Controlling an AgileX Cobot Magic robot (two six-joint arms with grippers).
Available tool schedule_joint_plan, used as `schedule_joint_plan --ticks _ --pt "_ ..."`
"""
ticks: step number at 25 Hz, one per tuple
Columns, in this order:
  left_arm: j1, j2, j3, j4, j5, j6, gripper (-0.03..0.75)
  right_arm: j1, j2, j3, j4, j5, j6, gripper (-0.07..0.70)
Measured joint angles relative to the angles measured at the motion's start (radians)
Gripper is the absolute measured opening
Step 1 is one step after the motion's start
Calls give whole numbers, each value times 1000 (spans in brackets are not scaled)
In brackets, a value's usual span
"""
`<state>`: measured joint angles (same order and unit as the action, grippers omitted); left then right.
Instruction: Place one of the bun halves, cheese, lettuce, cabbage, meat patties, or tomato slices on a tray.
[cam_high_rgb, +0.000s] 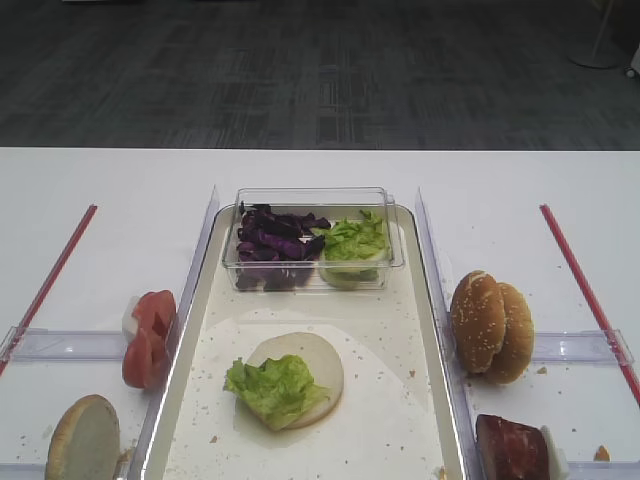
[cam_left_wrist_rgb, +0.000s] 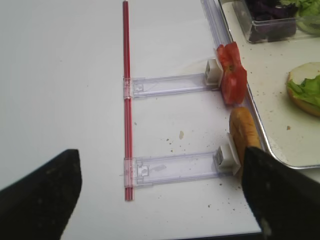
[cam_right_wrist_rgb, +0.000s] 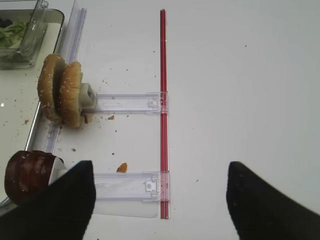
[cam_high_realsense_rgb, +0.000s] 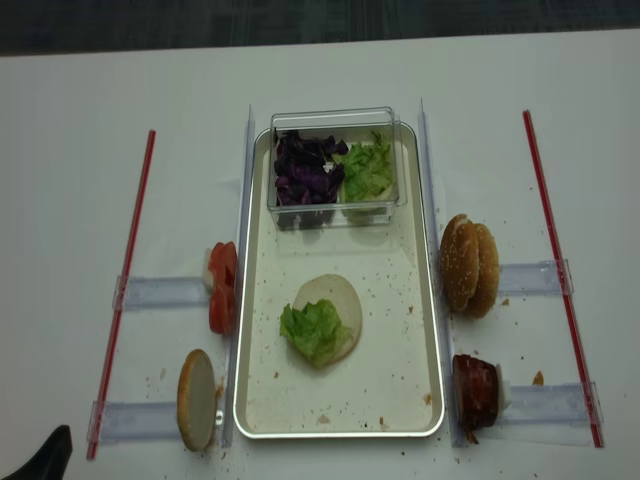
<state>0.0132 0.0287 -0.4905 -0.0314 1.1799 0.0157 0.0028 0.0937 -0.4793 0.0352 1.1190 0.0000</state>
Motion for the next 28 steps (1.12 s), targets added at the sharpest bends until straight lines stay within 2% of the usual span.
schedule_joint_plan --ticks 7,28 --pt "0 0 0 0 0 0 598 0 -74 0 13 4 -32 527" --pt "0 0 0 0 0 0 598 0 -109 0 20 6 -47 522"
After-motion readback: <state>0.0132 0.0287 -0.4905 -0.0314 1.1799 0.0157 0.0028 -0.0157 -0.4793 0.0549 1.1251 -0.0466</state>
